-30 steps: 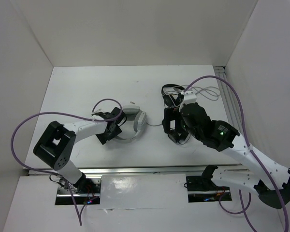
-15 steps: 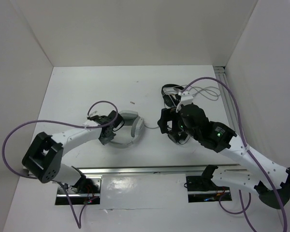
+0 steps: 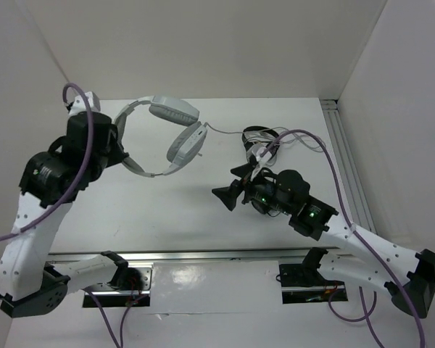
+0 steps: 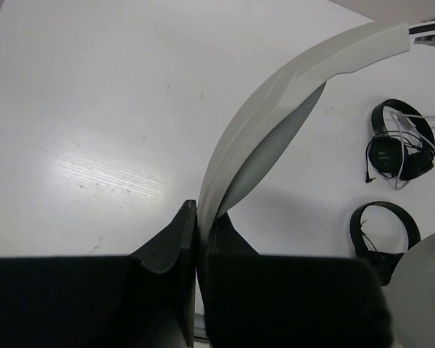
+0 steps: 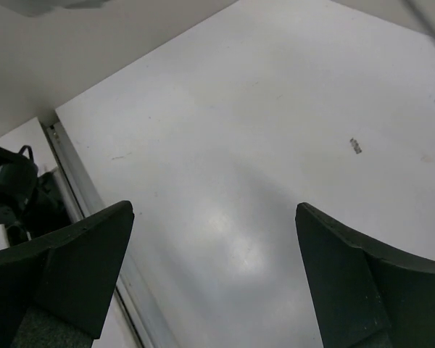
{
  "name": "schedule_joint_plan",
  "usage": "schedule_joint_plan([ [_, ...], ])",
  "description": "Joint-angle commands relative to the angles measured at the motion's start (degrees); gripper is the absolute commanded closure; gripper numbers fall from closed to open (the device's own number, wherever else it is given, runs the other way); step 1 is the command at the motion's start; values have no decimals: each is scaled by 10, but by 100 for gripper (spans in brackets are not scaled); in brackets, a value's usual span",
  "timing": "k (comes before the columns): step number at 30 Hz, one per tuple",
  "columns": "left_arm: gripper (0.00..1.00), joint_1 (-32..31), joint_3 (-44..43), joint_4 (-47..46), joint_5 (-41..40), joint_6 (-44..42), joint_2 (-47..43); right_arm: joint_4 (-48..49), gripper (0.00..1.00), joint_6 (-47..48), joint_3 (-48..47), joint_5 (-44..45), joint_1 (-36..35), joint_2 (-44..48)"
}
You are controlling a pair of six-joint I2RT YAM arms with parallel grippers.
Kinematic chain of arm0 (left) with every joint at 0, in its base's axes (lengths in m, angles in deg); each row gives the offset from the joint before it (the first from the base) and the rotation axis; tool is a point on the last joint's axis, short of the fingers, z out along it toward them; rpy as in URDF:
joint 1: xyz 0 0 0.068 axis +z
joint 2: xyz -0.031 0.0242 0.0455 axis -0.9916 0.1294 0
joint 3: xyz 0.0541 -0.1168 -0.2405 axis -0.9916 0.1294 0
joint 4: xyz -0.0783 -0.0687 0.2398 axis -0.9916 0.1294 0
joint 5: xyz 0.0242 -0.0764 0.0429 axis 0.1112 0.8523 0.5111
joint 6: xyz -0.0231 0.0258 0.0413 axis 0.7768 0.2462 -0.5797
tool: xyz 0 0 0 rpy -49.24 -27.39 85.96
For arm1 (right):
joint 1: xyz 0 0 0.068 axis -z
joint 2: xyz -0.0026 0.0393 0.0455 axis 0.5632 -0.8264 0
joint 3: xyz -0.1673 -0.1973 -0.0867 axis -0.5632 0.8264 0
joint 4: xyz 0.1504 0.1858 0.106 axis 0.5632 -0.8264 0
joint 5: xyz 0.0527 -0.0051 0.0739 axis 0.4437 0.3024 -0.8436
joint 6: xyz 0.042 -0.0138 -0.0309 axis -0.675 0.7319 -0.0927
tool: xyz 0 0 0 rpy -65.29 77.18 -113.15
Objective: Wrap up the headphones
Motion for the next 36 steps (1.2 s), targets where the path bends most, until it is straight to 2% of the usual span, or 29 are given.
schedule_joint_plan([
  [1, 100, 15, -61, 34, 72, -84, -9, 100, 0, 64, -41, 14, -1, -33],
  [7, 100, 40, -123, 51, 90, -84, -28, 113, 0, 96, -52, 5, -1, -46],
  [12, 100, 52, -173, 77, 111, -90, -17, 163, 1, 113, -13, 23, -1, -6],
  [15, 100, 52, -187, 77, 127, -90, -17, 179, 7, 125, -18, 29, -1, -12],
  [19, 100, 52, -193, 82, 140, -90, -17, 160, 18, 137, -52, 9, 9, -66],
  [25, 100, 52, -193, 82, 158, -84, -22, 181, 26, 142, -64, 3, 27, -92],
  [28, 100, 52, -193, 82, 158, -79, -22, 181, 38, 142, -70, -15, 43, -105],
  [36, 100, 52, -204, 82, 160, -69, -28, 222, 38, 115, -57, -57, 109, -122],
])
